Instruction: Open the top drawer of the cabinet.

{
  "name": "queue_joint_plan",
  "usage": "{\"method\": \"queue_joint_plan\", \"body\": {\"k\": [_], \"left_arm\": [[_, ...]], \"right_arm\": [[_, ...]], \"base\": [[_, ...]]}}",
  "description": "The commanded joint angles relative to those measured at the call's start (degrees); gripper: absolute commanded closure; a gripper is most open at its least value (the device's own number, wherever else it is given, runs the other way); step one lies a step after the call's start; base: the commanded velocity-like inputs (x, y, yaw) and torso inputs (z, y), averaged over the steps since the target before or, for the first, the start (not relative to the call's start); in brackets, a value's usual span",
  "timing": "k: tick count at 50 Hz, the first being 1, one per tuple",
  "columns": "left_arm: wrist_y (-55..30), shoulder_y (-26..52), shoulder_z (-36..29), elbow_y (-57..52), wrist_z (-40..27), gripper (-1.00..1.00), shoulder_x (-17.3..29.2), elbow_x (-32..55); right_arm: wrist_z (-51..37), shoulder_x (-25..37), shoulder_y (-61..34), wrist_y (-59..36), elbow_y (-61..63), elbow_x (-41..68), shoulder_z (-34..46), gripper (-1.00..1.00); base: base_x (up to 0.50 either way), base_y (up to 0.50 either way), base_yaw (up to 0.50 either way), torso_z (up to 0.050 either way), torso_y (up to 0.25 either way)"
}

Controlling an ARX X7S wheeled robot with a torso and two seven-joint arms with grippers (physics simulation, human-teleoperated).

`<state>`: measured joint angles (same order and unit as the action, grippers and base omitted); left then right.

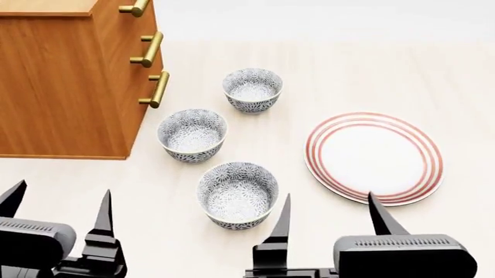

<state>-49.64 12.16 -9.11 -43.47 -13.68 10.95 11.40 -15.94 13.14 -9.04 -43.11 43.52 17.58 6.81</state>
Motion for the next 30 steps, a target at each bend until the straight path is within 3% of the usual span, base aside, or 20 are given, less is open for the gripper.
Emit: {"method": "queue_joint_plan", "body": {"k": [1,7,30], "left_arm": [[-1.6,0.4,0.8,-0.9,-0.8,-1.00,0.0,0.7],[-1.7,0.6,0.3,-1.1,-1.2,-1.00,0.4,0.5],[1.3,-0.7,-1.0,0.7,-1.8,-1.00,1.8,-0.1]], "right_arm": [[-0.2,0.6,0.2,-1.4,2.2,1.1,-0.6,-1.00],[-0.3,0.6,-0.2,-1.2,2.0,1.2,0.1,-1.00],[0.0,1.7,0.2,1.9,-2.0,-0.3,2.2,-1.00]], "base": [[0.00,0.00,0.00,0.000,0.000],[0.09,-0.01,0.00,0.000,0.000],[0.49,-0.10,0.00,0.000,0.000]]}}
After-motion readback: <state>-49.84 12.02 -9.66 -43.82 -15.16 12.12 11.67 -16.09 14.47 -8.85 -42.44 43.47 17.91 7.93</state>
